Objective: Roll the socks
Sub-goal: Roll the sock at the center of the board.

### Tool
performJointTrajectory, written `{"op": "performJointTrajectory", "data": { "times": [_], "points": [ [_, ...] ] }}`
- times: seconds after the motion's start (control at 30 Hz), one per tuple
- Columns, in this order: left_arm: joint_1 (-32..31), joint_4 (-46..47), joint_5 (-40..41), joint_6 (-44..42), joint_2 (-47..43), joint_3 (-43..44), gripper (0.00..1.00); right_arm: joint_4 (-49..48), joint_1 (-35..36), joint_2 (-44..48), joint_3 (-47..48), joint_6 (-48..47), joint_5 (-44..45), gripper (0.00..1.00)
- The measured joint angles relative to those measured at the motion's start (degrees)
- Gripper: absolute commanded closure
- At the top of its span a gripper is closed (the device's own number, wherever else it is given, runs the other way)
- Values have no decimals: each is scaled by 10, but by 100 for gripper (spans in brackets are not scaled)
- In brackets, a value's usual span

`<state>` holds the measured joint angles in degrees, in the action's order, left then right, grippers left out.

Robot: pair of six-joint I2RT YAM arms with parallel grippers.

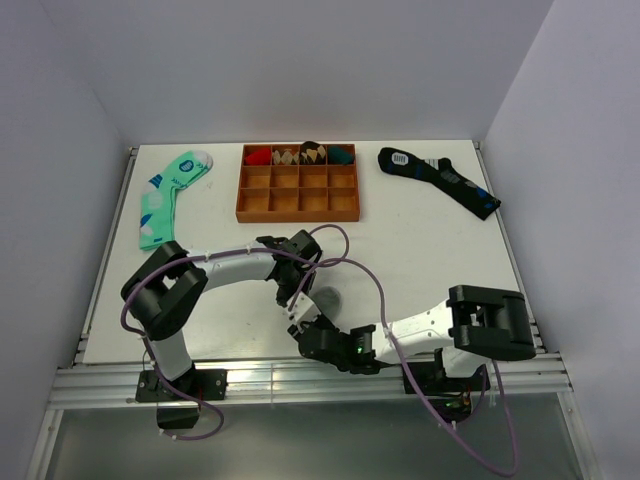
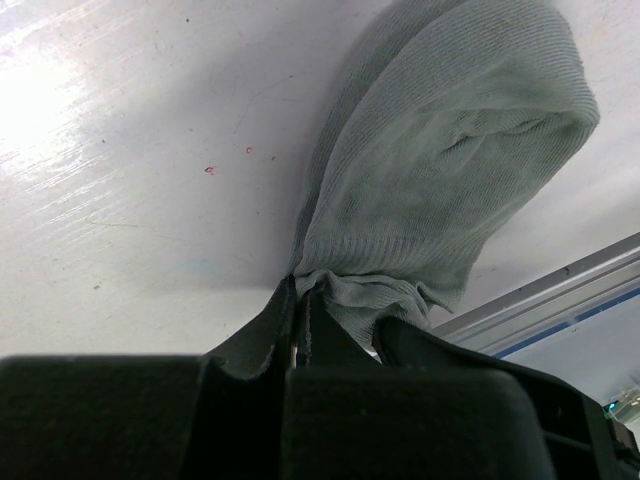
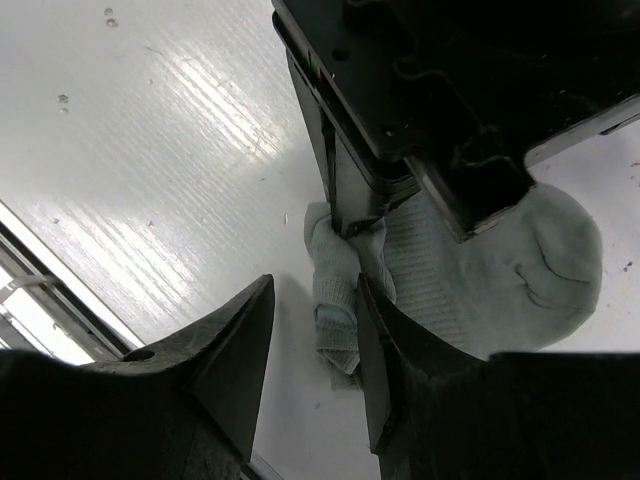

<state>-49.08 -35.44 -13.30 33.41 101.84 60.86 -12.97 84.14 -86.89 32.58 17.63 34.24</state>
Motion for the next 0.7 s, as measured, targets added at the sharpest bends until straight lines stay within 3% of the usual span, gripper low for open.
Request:
{"op": "performJointTrajectory", "data": {
  "times": [0.7],
  "points": [
    [2,-5,-5,-11,4,5,100,-21,-10,-43,-4,21,50,58]
  ]
}}
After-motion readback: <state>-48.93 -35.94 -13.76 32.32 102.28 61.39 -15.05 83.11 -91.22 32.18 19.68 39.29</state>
